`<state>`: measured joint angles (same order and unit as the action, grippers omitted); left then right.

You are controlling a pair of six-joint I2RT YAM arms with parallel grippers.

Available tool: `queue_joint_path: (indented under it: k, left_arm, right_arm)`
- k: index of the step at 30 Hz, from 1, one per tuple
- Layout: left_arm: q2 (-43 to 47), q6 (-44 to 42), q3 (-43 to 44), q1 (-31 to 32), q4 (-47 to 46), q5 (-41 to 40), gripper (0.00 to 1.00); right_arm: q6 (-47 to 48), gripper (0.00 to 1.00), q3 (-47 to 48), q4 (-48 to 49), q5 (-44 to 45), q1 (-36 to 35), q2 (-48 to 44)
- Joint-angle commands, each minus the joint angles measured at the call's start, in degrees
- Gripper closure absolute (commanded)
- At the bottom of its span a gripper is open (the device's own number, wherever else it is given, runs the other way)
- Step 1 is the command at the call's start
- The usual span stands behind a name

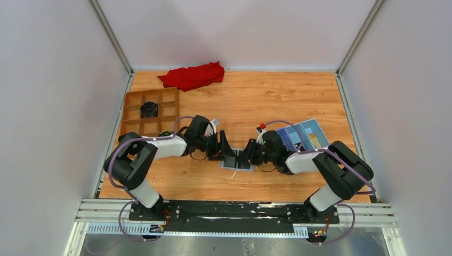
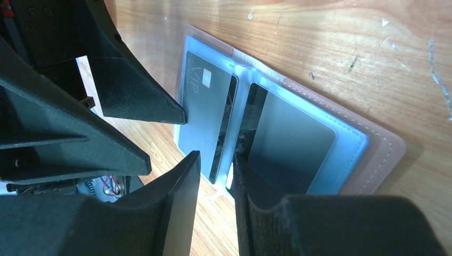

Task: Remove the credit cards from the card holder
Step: Remove the credit card from the card holder.

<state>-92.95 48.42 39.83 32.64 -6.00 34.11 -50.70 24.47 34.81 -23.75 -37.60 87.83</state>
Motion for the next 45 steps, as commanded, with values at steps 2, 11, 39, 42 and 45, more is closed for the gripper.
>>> queue_joint_path:
  k: [2,11,39,42,45]
  left_arm:
    - [-0.73,-1.22,-1.29,-0.3,-0.41,-0.2,0.33]
    - [3.37,-1.61,-1.99,-0.37,-0.62,-2.2,0.34]
    - [-2.67,-1.85,-0.47,0.51,-0.79,-1.47,0.34]
    - [-2.82,-1.67,-0.54,0.55,-0.82,-1.82,0.34]
    - [-2.75,-1.62,-0.57,0.55,-0.83,-2.1,0.35]
  right_arm:
    - [-1.45,0.67,-1.71,3.46,1.46,-0.71,2.38]
    - [-3.35,0.68,-2.43,7.73,0.72,-0.58,5.15]
    - [-7.42,0.79,-5.28,16.71,-0.87,0.69,7.96]
    - [-8.8,0.84,-6.23,20.46,-1.48,0.89,8.7]
    - [-9.71,0.91,-7.04,22.42,-1.97,0.96,8.64]
